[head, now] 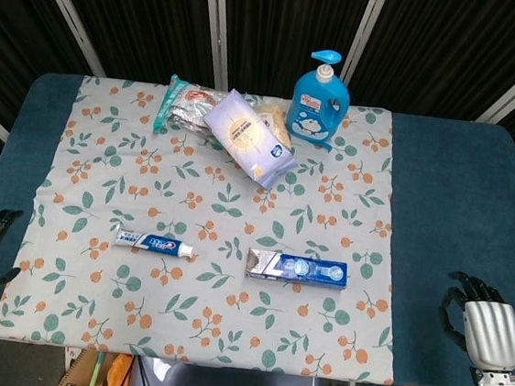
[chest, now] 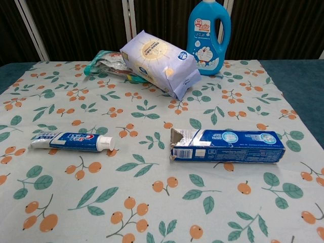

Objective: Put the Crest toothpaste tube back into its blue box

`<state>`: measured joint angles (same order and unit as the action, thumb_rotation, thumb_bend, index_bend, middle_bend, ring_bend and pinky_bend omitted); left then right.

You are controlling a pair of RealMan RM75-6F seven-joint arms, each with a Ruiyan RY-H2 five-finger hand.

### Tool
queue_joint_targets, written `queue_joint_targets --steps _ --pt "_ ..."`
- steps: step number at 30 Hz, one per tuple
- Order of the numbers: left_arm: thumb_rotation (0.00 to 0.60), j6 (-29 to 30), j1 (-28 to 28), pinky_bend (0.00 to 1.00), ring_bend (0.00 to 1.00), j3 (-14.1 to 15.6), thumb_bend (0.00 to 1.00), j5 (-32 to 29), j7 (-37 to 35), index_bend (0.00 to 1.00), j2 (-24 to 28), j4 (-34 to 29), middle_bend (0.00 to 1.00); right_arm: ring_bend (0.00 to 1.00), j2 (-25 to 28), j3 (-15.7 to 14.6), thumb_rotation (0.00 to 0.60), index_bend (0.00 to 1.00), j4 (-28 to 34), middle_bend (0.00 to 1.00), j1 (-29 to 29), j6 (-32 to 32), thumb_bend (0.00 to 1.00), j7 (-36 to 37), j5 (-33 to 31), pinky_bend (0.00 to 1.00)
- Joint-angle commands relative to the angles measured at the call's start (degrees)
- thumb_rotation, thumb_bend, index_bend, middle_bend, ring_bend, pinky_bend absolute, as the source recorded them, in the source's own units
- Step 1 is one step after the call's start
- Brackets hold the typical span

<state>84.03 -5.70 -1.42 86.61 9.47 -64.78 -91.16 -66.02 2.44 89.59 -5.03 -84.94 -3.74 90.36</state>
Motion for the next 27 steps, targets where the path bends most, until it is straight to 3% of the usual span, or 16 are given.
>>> queue_joint_targets --steps 1,20,27 --pt "0.6 -1.23 -0.25 0.0 0.0 0.24 0.04 -1.34 0.65 0.0 1.24 -1.78 0.0 0.0 1.11 -0.46 0.6 0.0 1.36 0.0 -0.34 0.69 0.41 -1.17 -0.83 0.14" --pt "0.6 -1.41 -0.09 0.0 0.0 0.05 0.04 -2.32 -0.11 0.0 1.83 -2.86 0.0 0.0 1.75 -1.39 0.6 0.0 3.34 0.0 -0.15 0.81 0.41 -0.54 0.13 0.14" --pt "0.6 -1.94 -0.26 0.0 0.0 0.25 0.04 -2.33 0.22 0.0 1.97 -3.26 0.0 0.0 2.88 -2.18 0.6 0.0 7.06 0.0 -0.38 2.36 0.41 -1.96 0.16 0.14"
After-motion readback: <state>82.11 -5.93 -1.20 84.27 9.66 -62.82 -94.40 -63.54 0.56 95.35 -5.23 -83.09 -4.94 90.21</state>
